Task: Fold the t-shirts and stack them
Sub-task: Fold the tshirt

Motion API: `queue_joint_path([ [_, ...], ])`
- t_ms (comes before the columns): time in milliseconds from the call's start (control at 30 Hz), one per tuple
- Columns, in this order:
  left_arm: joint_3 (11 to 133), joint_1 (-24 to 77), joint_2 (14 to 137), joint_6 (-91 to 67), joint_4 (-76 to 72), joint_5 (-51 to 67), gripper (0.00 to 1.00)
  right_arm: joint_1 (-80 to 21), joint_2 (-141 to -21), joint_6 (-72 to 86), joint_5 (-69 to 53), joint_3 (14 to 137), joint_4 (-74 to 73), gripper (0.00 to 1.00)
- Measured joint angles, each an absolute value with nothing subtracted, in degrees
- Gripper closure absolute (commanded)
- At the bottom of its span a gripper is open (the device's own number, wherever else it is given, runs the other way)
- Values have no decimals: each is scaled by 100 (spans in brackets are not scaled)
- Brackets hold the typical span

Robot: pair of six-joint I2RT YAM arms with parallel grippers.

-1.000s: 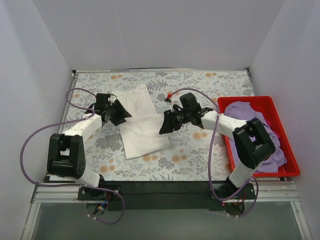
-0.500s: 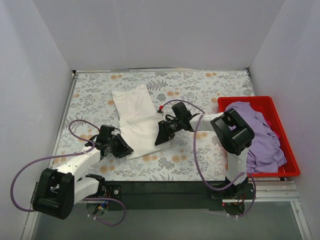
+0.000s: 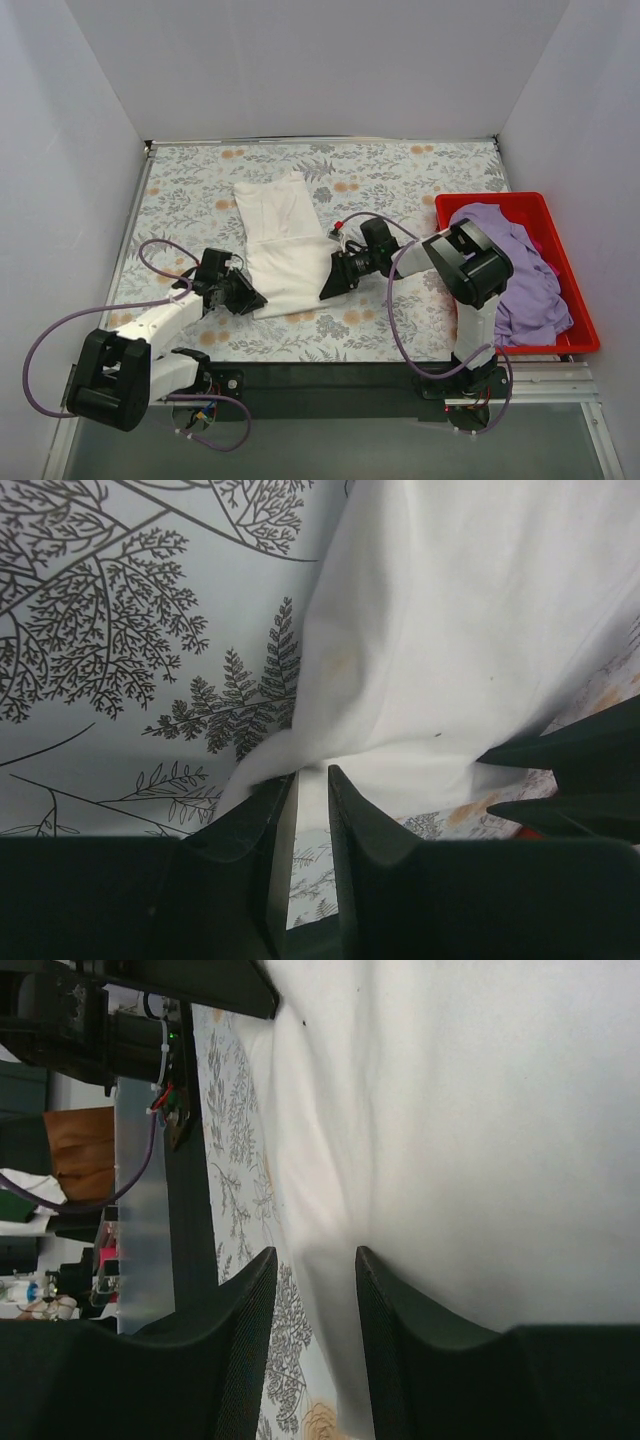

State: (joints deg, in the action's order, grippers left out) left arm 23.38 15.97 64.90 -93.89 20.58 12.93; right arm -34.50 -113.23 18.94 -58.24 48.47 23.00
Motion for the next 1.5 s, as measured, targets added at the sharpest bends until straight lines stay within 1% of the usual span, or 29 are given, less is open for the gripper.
queue_joint_path([
  [67,2373,1603,6530,-9371,2075,1295,80,-3450,-11091,2001,-5749,4475,2499,61],
  [233,2480,1632,6486,-9240,2290,1278,75,-3470,-10488,2268,-5483,3826,2569,61],
  [433,2764,1660,6066,-9087,2895,1140,73,-3479,-9979,2578,-5063,3769,2069,61],
  [600,2862,1929,5806,-9188,3089,1223,73,-3529,-9603,2764,-5083,3771,1944,66],
  [767,2856,2309,5922,-9371,3111,1271,73,-3693,-9631,2777,-5212,3671,1922,69],
  [833,2827,2414,6040,-9435,3076,1267,76,-3732,-9778,2711,-5229,3579,1916,70],
  [933,2670,2440,6171,-9557,3044,1181,79,-3732,-10147,2624,-5229,3476,1859,71],
  [1167,2429,2440,6119,-9898,3100,1087,79,-3507,-10280,2554,-5461,3476,1890,71],
  [1233,2445,2440,6047,-9918,3214,1050,75,-3459,-10230,2530,-5457,3476,1813,70],
  [1267,2471,2445,5996,-9924,3319,1020,67,-3454,-10156,2508,-5398,3476,1697,69],
  [1400,2797,2451,5813,-9889,3896,805,51,-3448,-9566,2217,-4840,3516,854,66],
  [1433,2919,2451,5787,-9889,4027,762,47,-3446,-9432,2165,-4709,3557,626,60],
  [1500,3155,2460,5776,-9896,4215,668,40,-3446,-9111,2027,-4348,3704,80,55],
])
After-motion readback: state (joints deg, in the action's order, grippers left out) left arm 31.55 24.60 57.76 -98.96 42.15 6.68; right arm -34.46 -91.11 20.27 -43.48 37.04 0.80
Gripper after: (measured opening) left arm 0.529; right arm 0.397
